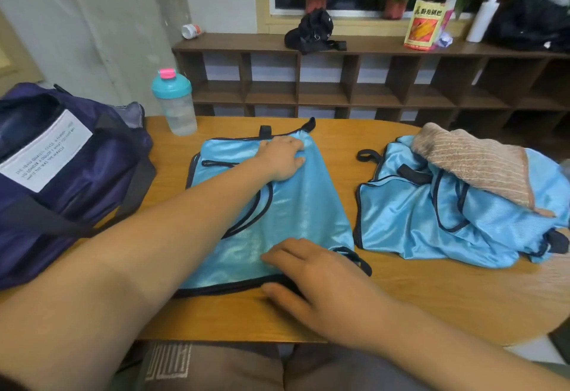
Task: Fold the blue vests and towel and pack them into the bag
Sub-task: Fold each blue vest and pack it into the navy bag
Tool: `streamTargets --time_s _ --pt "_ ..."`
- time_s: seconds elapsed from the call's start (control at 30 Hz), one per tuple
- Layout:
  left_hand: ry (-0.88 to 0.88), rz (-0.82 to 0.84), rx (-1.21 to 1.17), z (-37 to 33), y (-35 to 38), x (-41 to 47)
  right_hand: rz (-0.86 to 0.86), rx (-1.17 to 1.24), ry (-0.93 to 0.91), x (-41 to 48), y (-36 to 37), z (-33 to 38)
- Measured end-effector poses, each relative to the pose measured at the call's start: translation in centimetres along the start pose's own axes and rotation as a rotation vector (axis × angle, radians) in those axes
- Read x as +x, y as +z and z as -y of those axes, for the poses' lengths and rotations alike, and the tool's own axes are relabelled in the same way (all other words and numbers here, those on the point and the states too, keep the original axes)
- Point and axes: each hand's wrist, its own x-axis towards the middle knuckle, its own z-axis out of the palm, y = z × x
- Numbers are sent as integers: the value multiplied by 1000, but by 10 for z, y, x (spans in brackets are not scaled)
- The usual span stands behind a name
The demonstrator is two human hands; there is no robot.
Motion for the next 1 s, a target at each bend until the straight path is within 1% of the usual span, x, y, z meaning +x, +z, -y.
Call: streamTargets --time_s 0.13,0.23,0.27,0.33,0.4,0.53,0.6,0.73,0.83,0.93,1.0 --pt "70 -55 -63 -1 -11 -37 -98 4 38 -7 -12 -24" --pt "162 -131 -155 -3 -13 -89 -159 -70 52 -15 -18 -46" --pt "193 -132 -199 -6 -14 -109 -163 -96 55 -18 -20 -52" --pt "234 -78 -260 -11 -16 -149 -159 -134 44 -22 -22 -59" --pt "266 -14 -275 -15 -18 -185 -131 -113 19 -27 -22 -63" --pt "288 20 -281 -11 -25 -243 -15 -132 -59 -38 -22 -66" --pt "282 34 -246 -3 -28 -267 27 -173 -92 -42 -21 -68" --pt "273 44 -20 13 -31 -301 23 -307 -171 -44 -22 -69" --pt "278 32 114 17 -36 -311 21 -415 -248 -36 -24 -67" --pt "297 26 222 20 -37 -311 60 -499 -244 -26 -26 -65" --pt "288 25 254 22 -36 -310 78 -528 -225 -22 -26 -62"
